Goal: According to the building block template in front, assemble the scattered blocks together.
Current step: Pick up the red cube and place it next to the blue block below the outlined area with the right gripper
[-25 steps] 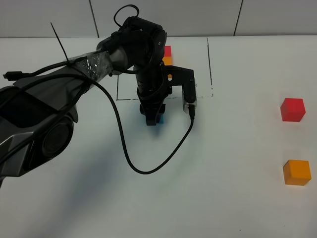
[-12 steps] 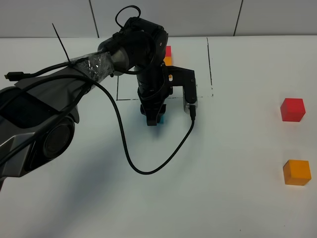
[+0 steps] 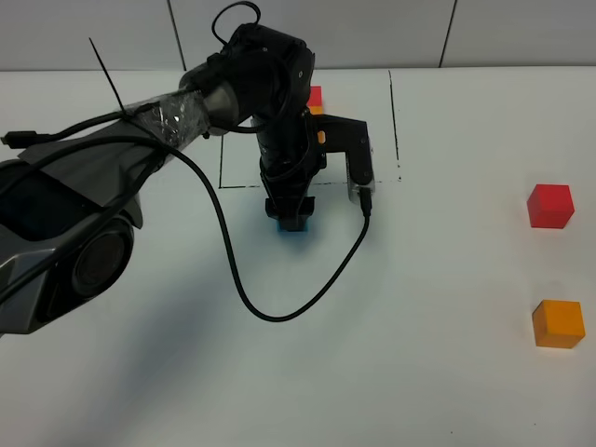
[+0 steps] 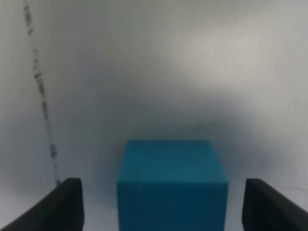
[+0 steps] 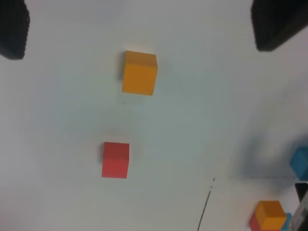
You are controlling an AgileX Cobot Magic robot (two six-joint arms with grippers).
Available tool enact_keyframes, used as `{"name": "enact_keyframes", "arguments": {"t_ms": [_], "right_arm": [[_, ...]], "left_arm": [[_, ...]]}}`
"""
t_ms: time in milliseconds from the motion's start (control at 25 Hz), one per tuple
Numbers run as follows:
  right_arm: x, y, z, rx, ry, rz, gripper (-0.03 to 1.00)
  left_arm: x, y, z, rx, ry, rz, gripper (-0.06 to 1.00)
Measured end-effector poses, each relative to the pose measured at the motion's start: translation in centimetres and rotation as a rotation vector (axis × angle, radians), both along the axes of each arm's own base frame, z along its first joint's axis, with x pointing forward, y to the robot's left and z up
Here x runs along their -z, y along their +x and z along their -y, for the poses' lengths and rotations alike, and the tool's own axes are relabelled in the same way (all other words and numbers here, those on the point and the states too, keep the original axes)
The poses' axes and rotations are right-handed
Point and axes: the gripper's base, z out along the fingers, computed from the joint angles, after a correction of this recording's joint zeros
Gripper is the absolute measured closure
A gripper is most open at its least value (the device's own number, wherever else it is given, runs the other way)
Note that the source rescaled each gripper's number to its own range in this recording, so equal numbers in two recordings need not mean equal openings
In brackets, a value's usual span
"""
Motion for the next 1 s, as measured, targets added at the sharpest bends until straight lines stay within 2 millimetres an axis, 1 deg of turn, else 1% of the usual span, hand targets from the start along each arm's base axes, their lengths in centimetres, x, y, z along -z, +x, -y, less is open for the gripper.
{"name": "enact_keyframes", "arguments": {"t_ms": [40,120,280,400,560,600,720,760,840,880,1000], "right_arm": [[0.0,0.0,0.0,0.000,0.000,0.000,0.11],[0.0,0.0,0.0,0.000,0.000,0.000,0.11],[0.0,0.0,0.0,0.000,0.000,0.000,0.11],[0.0,0.0,0.0,0.000,0.000,0.000,0.11],[0.0,0.0,0.0,0.000,0.000,0.000,0.11],[0.0,0.0,0.0,0.000,0.000,0.000,0.11],[0.0,0.0,0.0,0.000,0.000,0.000,0.11],[0.0,0.0,0.0,0.000,0.000,0.000,0.11],[0.0,0.0,0.0,0.000,0.000,0.000,0.12],[0.0,0.0,0.0,0.000,0.000,0.000,0.12],[0.0,0.0,0.0,0.000,0.000,0.000,0.12]], "left_arm": [[-0.6,-0.1,0.0,-0.006,-0.003,0.004,0.26],[-2.2,-0.2,-0.1,-0.025,-0.019,0.024,0.20],[-5.8,-0.5,-0.5,-0.115,-0.068,0.083,0.18],[-8.3,0.0,-2.0,-0.246,-0.094,0.122,0.17],[-10.5,1.0,-6.0,-0.413,-0.115,0.154,0.17],[-10.8,1.1,-7.3,-0.446,-0.116,0.162,0.17],[-12.2,0.7,-10.9,-0.530,-0.134,0.195,0.17],[-12.3,0.5,-12.1,-0.561,-0.136,0.201,0.17],[-13.2,-0.5,-14.5,-0.636,-0.155,0.226,0.17],[-13.3,-1.0,-15.7,-0.678,-0.156,0.226,0.17],[-14.3,-3.5,-19.2,-0.813,-0.165,0.240,0.17]]}}
